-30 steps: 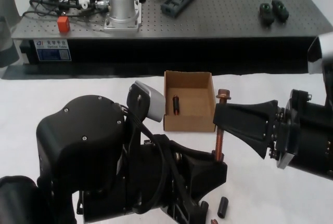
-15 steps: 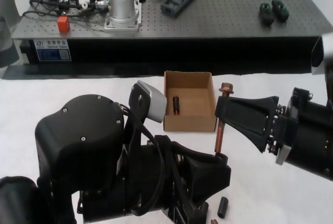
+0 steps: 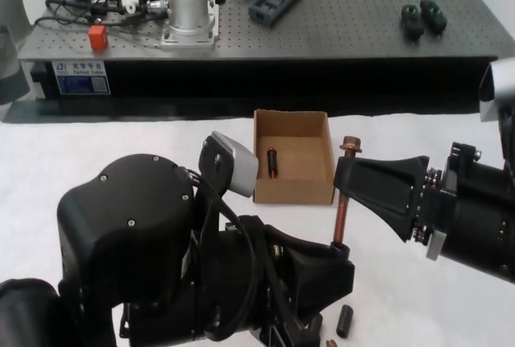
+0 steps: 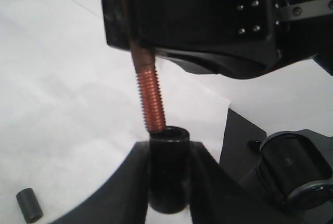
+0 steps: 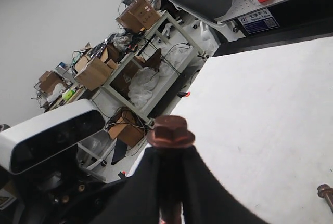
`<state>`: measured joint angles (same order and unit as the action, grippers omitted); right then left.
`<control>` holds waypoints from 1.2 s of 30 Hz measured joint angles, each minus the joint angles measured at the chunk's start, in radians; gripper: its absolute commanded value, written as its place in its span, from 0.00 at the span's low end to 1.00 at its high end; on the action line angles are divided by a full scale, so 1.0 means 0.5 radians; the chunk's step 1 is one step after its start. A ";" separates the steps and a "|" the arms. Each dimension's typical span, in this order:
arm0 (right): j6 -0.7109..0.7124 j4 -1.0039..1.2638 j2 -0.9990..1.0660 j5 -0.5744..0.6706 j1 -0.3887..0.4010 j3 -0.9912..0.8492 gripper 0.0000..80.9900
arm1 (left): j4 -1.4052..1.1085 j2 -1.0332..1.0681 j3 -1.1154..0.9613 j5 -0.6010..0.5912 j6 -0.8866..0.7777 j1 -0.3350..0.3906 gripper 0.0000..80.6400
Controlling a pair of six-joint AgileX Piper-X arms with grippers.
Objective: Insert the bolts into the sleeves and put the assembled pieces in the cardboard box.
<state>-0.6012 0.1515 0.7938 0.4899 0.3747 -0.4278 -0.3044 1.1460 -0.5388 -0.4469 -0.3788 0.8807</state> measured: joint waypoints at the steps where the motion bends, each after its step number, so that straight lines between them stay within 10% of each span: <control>1: 0.000 0.000 0.000 0.028 0.000 0.000 0.01 | 0.000 0.000 0.000 0.006 0.000 0.000 0.01; 13: 0.035 -0.044 0.005 0.086 -0.004 0.000 0.01 | 0.000 0.000 0.000 0.059 0.016 0.005 0.01; 20: 0.042 -0.076 0.005 0.201 0.002 0.000 0.63 | -0.007 0.000 0.000 0.086 0.064 0.005 0.01; 30: 0.100 -0.325 -0.089 0.214 -0.253 0.002 0.56 | -0.028 0.011 -0.006 0.485 0.205 -0.016 0.01; 36: 0.309 -0.914 -0.313 0.000 -0.550 0.002 0.56 | 0.064 0.517 -0.464 0.747 0.031 -0.357 0.01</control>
<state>-0.4466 -0.3053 0.6374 0.4899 0.0997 -0.4266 -0.2722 1.4043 -0.7709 -0.0735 -0.3634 0.7020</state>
